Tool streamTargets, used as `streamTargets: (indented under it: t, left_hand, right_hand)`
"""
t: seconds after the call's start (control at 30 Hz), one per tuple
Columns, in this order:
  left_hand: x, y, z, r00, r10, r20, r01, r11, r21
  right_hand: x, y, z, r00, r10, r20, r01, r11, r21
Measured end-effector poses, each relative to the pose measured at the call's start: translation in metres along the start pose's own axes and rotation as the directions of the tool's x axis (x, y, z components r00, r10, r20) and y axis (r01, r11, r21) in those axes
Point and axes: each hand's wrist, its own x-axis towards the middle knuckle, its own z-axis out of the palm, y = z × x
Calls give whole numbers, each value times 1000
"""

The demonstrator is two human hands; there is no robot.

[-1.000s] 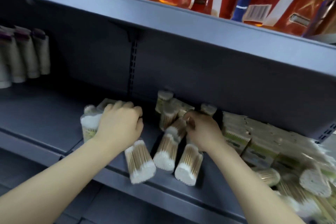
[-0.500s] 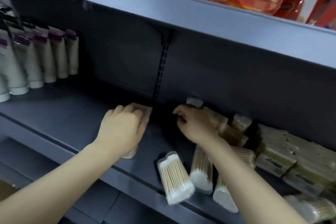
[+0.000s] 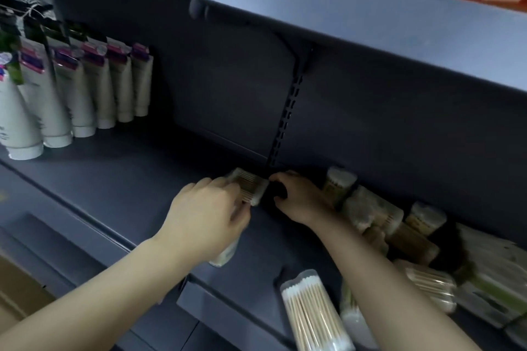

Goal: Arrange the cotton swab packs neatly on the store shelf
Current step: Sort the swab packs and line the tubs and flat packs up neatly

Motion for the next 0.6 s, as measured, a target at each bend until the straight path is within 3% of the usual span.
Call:
streamTargets:
  t: [0.33,0.6]
  left_hand:
    - [4,-9,0,999,15,-32,-15,1000,-8]
    - [5,-8,-5,1000,20,14,-21,1000,21]
  right_hand:
    - [26,-8,12,996,-76,51,69,989,130]
    - [31,-6,14,996,-47,81,26,970,244]
